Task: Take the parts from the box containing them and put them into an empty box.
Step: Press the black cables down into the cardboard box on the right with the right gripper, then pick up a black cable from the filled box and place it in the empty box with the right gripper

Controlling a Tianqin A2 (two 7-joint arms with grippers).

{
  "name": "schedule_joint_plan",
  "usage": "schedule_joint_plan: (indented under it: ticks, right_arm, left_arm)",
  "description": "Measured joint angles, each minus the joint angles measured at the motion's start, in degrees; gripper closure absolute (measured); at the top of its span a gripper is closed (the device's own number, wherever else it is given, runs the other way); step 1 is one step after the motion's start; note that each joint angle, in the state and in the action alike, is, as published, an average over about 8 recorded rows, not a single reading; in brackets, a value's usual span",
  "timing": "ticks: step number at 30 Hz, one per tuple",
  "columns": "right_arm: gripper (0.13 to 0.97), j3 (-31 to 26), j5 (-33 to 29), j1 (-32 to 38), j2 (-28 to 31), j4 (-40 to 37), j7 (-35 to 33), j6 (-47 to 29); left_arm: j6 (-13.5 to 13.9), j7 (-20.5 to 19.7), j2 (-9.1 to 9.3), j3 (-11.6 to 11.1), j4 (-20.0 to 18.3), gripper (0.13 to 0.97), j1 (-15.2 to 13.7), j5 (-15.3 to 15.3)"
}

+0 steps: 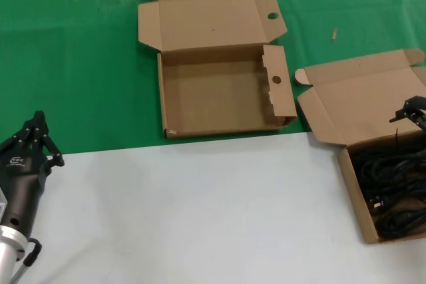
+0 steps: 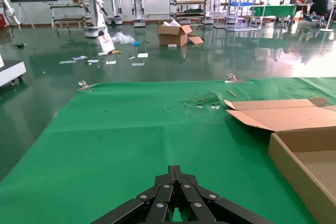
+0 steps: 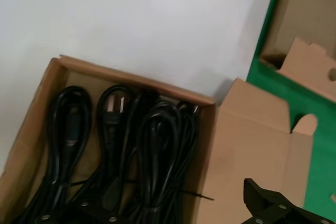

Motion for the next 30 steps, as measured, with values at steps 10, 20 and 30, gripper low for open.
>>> schedule_joint_plan:
  ticks: [10,20,30]
  right_arm:
    - [0.313,0.9,-2.51,-0.62,-2.06,-3.21,0.07,-0.57]
    - [0.527,1.81,-2.83,-2.59,-4.23,-6.6,-0.68,1.78]
    - [0.747,2.13,-3.09,-1.75,-4.17,-5.52,0.06,-0.54]
  left_arm:
    - [0.0,0.0,0.0,0.0,0.0,0.957,0.0,0.0]
    - [0.0,0.0,0.0,0.0,0.0,0.957,0.0,0.0]
    - [0.0,0.0,0.0,0.0,0.0,0.957,0.0,0.0]
